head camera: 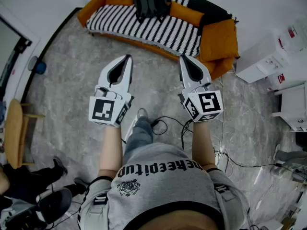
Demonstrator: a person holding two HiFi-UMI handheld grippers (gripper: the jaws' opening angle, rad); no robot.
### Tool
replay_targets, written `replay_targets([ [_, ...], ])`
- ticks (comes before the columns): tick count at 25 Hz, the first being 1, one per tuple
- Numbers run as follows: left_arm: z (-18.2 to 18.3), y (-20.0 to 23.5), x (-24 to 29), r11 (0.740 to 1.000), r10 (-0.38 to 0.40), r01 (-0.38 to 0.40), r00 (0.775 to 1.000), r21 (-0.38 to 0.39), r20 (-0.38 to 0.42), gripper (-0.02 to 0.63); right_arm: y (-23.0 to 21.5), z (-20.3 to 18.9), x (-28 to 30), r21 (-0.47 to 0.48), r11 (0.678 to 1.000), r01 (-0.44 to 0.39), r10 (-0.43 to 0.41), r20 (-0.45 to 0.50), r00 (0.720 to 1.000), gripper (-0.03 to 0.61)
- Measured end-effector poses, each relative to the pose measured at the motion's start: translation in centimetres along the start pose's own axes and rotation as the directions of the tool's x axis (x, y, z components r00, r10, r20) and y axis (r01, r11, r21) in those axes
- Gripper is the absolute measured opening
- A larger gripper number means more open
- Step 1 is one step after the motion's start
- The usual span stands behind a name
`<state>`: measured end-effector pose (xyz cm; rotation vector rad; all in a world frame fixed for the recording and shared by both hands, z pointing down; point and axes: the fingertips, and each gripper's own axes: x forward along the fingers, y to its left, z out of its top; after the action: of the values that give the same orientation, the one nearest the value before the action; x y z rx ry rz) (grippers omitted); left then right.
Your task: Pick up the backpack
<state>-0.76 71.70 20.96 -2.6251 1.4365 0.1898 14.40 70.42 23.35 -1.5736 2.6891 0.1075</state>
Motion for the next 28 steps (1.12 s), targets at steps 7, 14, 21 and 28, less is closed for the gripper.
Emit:
replay_targets([
  [7,-0.2,0.8,0.6,1.0,0.003,-0.003,1.0,0.009,-0.009,0.017,-0.2,0.0,1.2,0.005,1.0,-0.002,0.002,-0.002,1.0,0.003],
  [14,-1.2,1.0,1.7,1.0,0.003,-0.003,1.0,0.009,-0.012,0.017,-1.2,-0.8,1.8,0.0,1.0,0.002,-0.002,-0.012,1.0,0.003],
  [21,-1.7,2.8,4.3,1.0,0.005,-0.005,1.0,0.004,-0.02,0.017,-3.0,-1.4,4.9,0.018,1.0,0.003,-0.003,-0.014,1.0,0.003],
  [28,-1.4,7.4,7.8,1.0,-0.001,0.001,1.0,0.017,-0.014,0.017,-4.1,-0.2,10.7,0.015,1.0,0.016,-0.016,0.007,1.0,0.003],
])
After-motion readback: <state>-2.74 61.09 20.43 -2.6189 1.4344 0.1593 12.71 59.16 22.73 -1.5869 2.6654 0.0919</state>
